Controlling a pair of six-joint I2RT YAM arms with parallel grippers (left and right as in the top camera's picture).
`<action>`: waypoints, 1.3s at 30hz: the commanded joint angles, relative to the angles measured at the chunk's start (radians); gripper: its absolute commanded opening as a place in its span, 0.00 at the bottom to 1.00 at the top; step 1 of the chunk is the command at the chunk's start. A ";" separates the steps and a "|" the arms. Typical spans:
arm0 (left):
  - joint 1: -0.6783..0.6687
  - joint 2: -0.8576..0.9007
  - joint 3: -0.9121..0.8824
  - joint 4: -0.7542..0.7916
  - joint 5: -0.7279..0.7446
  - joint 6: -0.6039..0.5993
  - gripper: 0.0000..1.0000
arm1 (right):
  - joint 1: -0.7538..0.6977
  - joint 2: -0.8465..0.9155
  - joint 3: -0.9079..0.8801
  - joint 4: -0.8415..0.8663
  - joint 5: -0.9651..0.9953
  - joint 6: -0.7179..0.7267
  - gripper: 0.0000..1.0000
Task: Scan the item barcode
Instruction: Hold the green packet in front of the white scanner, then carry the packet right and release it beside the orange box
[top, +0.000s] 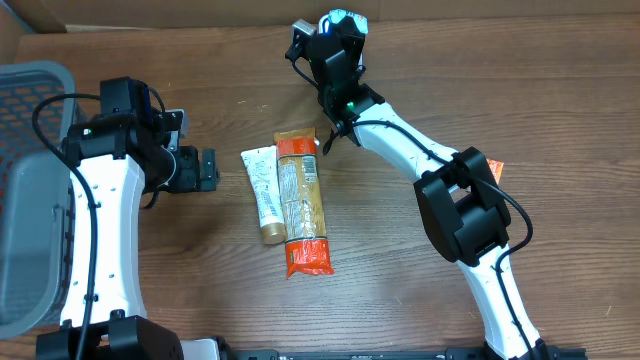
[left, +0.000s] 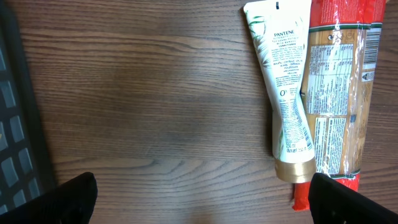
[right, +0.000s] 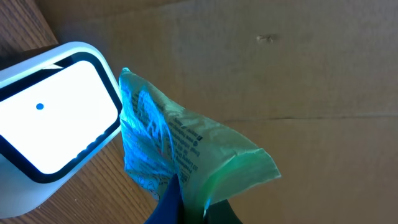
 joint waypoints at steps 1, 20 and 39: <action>-0.002 0.002 0.000 0.000 0.000 0.019 1.00 | -0.008 -0.018 0.016 0.011 0.010 -0.001 0.04; -0.002 0.002 0.000 0.000 0.000 0.019 1.00 | -0.002 -0.180 0.016 -0.098 0.018 0.247 0.04; -0.002 0.002 0.000 0.000 0.000 0.019 1.00 | -0.227 -0.768 0.016 -1.206 -0.760 1.545 0.04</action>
